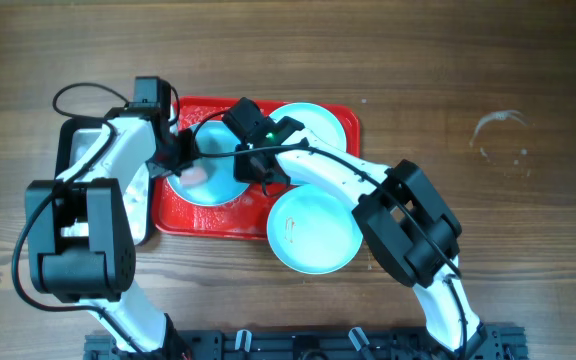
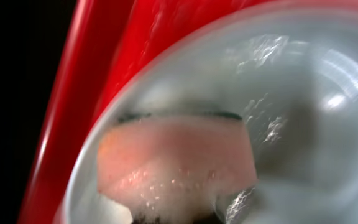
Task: Clean dirty plates on tray and stack at the side
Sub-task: 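Scrub the held plate with the sponge in the left gripper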
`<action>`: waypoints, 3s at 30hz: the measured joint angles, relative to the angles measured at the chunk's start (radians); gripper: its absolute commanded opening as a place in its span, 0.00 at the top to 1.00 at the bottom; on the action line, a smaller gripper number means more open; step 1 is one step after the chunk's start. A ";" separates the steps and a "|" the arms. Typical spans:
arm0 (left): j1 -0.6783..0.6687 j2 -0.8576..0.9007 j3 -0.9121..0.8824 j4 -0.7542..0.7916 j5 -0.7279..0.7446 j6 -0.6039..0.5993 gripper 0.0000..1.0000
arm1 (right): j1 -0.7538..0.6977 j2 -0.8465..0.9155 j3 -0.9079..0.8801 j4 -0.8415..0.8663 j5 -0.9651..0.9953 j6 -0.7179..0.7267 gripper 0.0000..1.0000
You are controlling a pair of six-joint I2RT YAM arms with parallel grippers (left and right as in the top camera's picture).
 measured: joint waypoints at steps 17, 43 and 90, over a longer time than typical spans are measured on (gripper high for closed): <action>0.014 0.003 -0.003 -0.068 0.110 0.026 0.96 | 0.000 0.000 0.000 -0.005 0.004 -0.004 0.96; -0.048 0.033 0.061 -0.205 -0.034 -0.071 0.96 | 0.023 0.004 0.000 0.008 -0.045 -0.051 0.96; -0.203 0.034 0.044 -0.340 -0.176 -0.174 0.96 | 0.016 0.005 -0.001 0.002 -0.082 -0.070 0.96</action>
